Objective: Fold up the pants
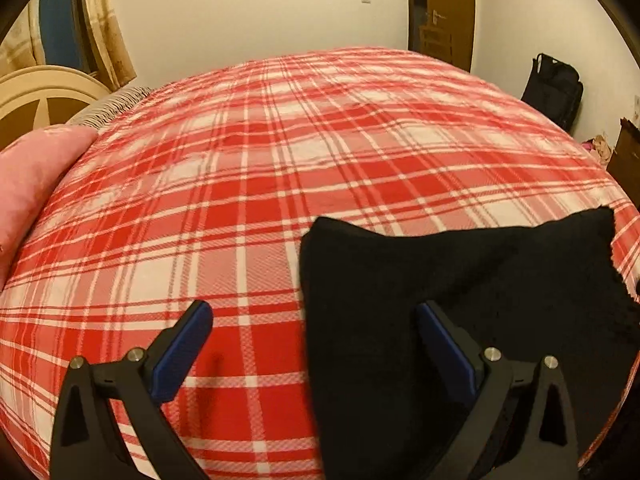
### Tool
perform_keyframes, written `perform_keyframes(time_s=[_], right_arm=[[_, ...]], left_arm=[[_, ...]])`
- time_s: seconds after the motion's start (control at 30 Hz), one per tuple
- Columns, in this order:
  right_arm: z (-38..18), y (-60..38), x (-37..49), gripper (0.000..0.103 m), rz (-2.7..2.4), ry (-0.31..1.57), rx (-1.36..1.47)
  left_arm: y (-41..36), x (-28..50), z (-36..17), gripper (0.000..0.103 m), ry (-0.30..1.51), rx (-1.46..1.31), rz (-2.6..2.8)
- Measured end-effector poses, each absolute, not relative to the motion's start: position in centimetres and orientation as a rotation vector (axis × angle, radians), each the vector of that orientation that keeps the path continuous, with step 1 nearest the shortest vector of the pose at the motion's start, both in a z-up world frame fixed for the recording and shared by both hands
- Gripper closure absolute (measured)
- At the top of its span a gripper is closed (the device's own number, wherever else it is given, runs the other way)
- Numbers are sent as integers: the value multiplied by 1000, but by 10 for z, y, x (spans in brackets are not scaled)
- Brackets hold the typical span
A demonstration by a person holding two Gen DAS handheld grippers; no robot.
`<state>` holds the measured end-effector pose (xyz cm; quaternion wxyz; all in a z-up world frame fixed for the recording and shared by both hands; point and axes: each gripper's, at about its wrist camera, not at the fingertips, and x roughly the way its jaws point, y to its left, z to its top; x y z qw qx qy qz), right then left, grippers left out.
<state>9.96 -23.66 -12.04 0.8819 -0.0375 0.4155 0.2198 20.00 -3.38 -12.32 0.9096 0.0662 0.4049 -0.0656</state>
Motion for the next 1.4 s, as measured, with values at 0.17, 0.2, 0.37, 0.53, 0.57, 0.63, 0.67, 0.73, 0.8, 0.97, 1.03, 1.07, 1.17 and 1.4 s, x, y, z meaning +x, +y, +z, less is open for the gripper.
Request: perform_keyframes(time_s=[0.17,0.2,0.37,0.53,0.57,0.63,0.67,0.73,0.8,0.97,1.03,1.07,1.17,1.4], right_arm=[[-135,-246,95,64,472,876,-44],[-136,-244,95,63,469,878,-64],[-133,-221,92,59,453,902,-261],[-106,-228,102,59,489,915,-189],[-95,-232,104,59,507,892,-142],[-77,-235,111,59,544,864,-61],[-66,-233,119,59,569,850,-13],[-52,-223,138,59,597,829,43],[-45,-202,163,59,640,832,85],[-68,-121,243,59,720,959,101],[-88,-86,276,59,709,1006,56],[-98,-73,292,59,711,1049,63],[-127,-49,321,59,736,1163,109],[-142,1,333,91,771,1226,-19]], left_arm=[[-37,201,-130,0,844,132,-143],[-37,202,-130,0,845,129,-145],[-38,203,-132,0,851,129,-151],[-33,198,-126,0,843,110,-164],[-32,196,-125,0,838,107,-170],[-30,192,-122,0,833,113,-174],[-27,188,-120,0,829,112,-179],[-20,179,-114,0,809,91,-187],[-10,165,-109,0,789,69,-194],[7,132,-122,0,810,14,-214],[5,125,-129,0,821,16,-220],[4,122,-133,0,825,9,-231],[-3,119,-143,0,853,-2,-270],[-5,119,-148,0,850,3,-301]])
